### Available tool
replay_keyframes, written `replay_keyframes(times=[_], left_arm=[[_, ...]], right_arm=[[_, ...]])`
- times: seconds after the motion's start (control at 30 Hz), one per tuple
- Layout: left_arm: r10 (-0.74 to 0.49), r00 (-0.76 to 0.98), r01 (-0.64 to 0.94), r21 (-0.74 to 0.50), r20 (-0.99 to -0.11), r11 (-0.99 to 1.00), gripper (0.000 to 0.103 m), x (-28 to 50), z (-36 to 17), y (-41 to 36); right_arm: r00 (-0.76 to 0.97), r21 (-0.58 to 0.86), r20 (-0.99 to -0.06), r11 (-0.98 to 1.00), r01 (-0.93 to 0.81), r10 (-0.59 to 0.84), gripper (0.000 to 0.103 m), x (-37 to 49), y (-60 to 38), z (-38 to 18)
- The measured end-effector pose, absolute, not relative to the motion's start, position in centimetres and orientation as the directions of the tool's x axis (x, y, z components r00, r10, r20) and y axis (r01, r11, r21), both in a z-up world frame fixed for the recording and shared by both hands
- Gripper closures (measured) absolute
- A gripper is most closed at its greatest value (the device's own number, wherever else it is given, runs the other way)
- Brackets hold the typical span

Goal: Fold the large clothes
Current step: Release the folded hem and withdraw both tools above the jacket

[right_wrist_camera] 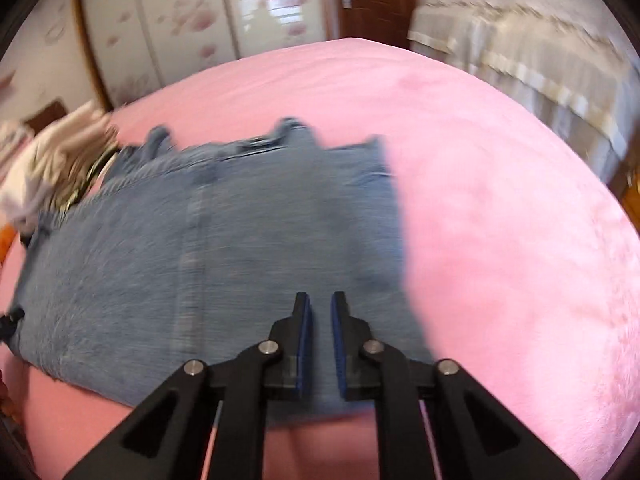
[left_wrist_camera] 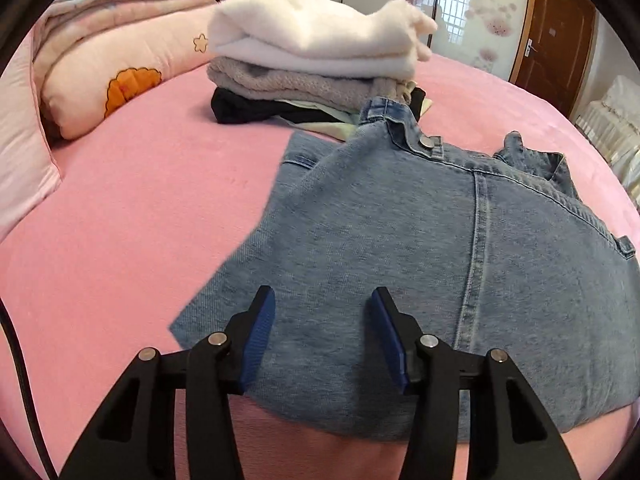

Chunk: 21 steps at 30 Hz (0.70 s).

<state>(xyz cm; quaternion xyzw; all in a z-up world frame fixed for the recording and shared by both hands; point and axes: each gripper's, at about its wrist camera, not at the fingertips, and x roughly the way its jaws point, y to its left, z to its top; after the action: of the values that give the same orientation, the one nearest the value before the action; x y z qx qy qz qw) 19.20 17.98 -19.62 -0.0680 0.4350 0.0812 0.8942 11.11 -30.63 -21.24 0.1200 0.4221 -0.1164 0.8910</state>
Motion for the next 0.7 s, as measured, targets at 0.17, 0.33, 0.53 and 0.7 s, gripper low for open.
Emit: replay_keyframes(times=[0.17, 0.33, 0.53, 0.7], left_arm=[[0.069, 0.595, -0.201, -0.066, -0.800, 0.977, 0.053, 19.3, -19.7, 18.4], [0.022, 0.556, -0.128, -0.060, -0.831, 0.990, 0.026, 20.0, -19.8, 17.4], [-0.046, 0.533, -0.112, -0.124, -0.845, 0.986, 0.024, 18.9, -16.8, 17.7], [-0.076, 0.550, -0.134, -0.177, -0.832, 0.975, 0.024, 16.6, -11.4, 19.0]], right_arm=[[0.598, 0.056, -0.787, 0.950, 0.308, -0.147, 0.102, 11.0, -30.4, -20.9], [0.573, 0.051, -0.804, 0.942, 0.331, -0.157, 0.097, 11.4, -29.8, -20.8], [0.552, 0.141, -0.831, 0.930, 0.340, -0.076, 0.075, 10.7, -29.8, -19.2], [0.555, 0.174, -0.831, 0.931, 0.321, -0.036, 0.072, 8.5, -28.1, -15.8]])
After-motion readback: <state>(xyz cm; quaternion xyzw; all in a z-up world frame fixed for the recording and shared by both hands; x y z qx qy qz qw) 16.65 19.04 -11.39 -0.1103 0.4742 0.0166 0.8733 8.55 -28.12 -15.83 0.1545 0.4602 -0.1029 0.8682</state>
